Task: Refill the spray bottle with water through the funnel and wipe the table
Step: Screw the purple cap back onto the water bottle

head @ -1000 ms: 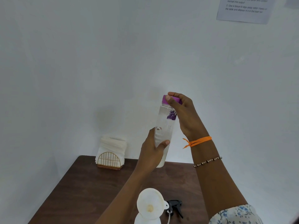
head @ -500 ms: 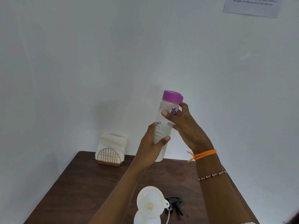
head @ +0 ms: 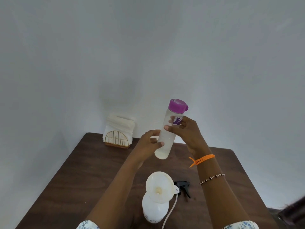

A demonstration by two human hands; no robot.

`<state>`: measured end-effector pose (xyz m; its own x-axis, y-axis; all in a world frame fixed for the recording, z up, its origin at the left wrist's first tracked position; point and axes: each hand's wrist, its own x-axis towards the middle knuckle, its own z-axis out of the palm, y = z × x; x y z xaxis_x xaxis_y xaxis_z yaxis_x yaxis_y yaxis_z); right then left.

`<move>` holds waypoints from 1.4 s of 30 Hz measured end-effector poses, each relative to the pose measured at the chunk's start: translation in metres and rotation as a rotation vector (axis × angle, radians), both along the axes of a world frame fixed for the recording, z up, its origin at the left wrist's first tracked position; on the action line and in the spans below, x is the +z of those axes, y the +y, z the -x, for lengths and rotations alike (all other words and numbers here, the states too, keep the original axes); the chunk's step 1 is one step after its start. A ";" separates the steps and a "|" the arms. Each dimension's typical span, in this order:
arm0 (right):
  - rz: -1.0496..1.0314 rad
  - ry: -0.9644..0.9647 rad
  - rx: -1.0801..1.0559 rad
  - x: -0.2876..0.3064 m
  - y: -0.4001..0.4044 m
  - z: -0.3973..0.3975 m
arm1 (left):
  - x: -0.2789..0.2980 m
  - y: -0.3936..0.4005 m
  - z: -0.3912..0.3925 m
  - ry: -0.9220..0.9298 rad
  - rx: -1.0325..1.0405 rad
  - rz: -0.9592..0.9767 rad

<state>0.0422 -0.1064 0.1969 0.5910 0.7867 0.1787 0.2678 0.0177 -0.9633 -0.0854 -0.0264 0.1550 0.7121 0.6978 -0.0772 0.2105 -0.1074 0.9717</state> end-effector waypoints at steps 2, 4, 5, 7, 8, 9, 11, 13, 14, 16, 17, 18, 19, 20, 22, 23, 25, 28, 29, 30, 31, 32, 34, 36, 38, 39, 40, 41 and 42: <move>0.010 0.010 -0.014 -0.015 0.007 -0.002 | -0.015 0.009 0.004 0.039 0.038 0.043; 0.025 0.025 -0.040 -0.031 0.019 -0.006 | -0.028 0.019 0.007 0.059 0.077 0.090; 0.037 0.030 -0.052 -0.040 0.027 -0.008 | -0.034 0.025 0.007 0.066 0.097 0.108; 0.060 0.030 -0.059 -0.058 0.043 -0.010 | -0.047 0.036 0.007 0.077 0.136 0.136; 0.076 0.012 -0.057 -0.067 0.052 -0.011 | -0.053 0.042 0.005 0.084 0.152 0.149; 0.097 -0.013 -0.052 -0.075 0.060 -0.012 | -0.059 0.047 0.003 0.092 0.168 0.160; 0.132 -0.044 -0.039 -0.091 0.077 -0.014 | -0.069 0.056 -0.002 0.108 0.202 0.182; 0.155 -0.065 -0.035 -0.108 0.094 -0.018 | -0.079 0.065 -0.006 0.116 0.228 0.208; 0.167 -0.072 -0.037 -0.116 0.103 -0.021 | -0.084 0.069 -0.008 0.122 0.239 0.221; 0.190 -0.064 -0.050 -0.132 0.119 -0.029 | -0.094 0.078 -0.012 0.132 0.262 0.240; 0.200 -0.051 -0.060 -0.138 0.127 -0.033 | -0.099 0.081 -0.013 0.134 0.276 0.249; 0.208 -0.042 -0.067 -0.144 0.135 -0.037 | -0.103 0.085 -0.015 0.135 0.289 0.259; 0.214 -0.042 -0.067 -0.150 0.142 -0.041 | -0.107 0.088 -0.016 0.135 0.301 0.270; 0.217 -0.046 -0.065 -0.156 0.149 -0.045 | -0.110 0.091 -0.018 0.138 0.310 0.279; 0.219 -0.048 -0.073 -0.166 0.162 -0.051 | -0.116 0.097 -0.021 0.143 0.321 0.290; 0.215 -0.042 -0.086 -0.170 0.167 -0.053 | -0.119 0.101 -0.022 0.144 0.326 0.293; 0.195 -0.020 -0.107 -0.177 0.178 -0.057 | -0.123 0.107 -0.025 0.149 0.338 0.293; 0.182 -0.007 -0.115 -0.184 0.189 -0.058 | -0.128 0.115 -0.029 0.159 0.340 0.298; 0.178 -0.009 -0.110 -0.186 0.192 -0.057 | -0.129 0.117 -0.030 0.162 0.338 0.299; 0.173 -0.011 -0.106 -0.187 0.194 -0.057 | -0.130 0.118 -0.031 0.163 0.337 0.302; 0.170 -0.013 -0.102 -0.189 0.196 -0.056 | -0.132 0.120 -0.032 0.162 0.337 0.306; 0.166 -0.011 -0.100 -0.190 0.197 -0.055 | -0.133 0.121 -0.033 0.158 0.339 0.311; 0.165 -0.006 -0.100 -0.192 0.199 -0.055 | -0.135 0.123 -0.034 0.146 0.341 0.321; 0.172 -0.012 -0.100 -0.193 0.199 -0.055 | -0.135 0.124 -0.036 0.135 0.342 0.328; 0.181 -0.013 -0.091 -0.194 0.198 -0.055 | -0.135 0.125 -0.037 0.127 0.341 0.334; 0.190 -0.005 -0.079 -0.194 0.197 -0.056 | -0.134 0.124 -0.037 0.124 0.339 0.336; 0.205 0.002 -0.065 -0.194 0.196 -0.057 | -0.133 0.124 -0.037 0.121 0.335 0.337; 0.226 0.009 -0.054 -0.193 0.194 -0.058 | -0.132 0.123 -0.037 0.117 0.330 0.337; 0.249 0.018 -0.049 -0.193 0.190 -0.059 | -0.131 0.122 -0.037 0.113 0.325 0.335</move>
